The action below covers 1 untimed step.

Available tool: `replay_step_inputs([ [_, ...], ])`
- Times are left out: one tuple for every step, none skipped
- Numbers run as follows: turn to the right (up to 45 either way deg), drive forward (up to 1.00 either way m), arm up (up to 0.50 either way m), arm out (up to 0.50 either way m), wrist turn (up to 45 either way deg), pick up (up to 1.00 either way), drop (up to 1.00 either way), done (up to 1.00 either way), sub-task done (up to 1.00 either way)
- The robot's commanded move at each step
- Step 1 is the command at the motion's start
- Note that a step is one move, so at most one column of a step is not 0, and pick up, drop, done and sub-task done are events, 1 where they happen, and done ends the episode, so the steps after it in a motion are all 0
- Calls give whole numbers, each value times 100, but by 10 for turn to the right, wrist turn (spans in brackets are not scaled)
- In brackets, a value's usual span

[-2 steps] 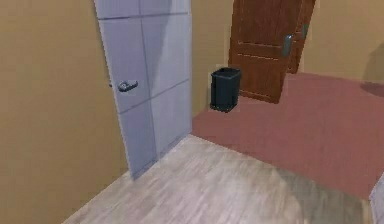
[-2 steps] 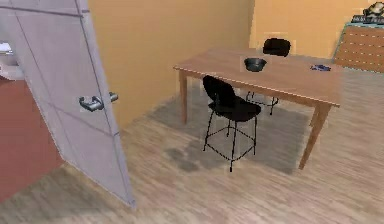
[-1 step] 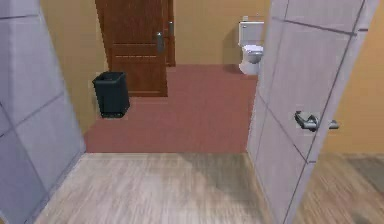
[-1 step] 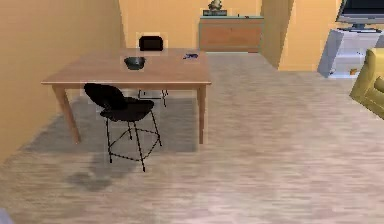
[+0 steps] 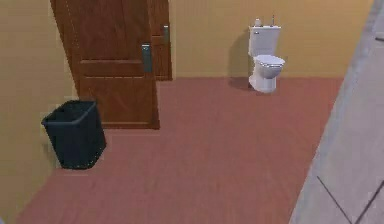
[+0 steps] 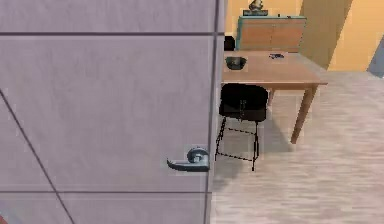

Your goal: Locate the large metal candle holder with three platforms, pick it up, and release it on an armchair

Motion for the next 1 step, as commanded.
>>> replay_step_inputs([
  [0,100,0,0,0,0,0,0,0],
])
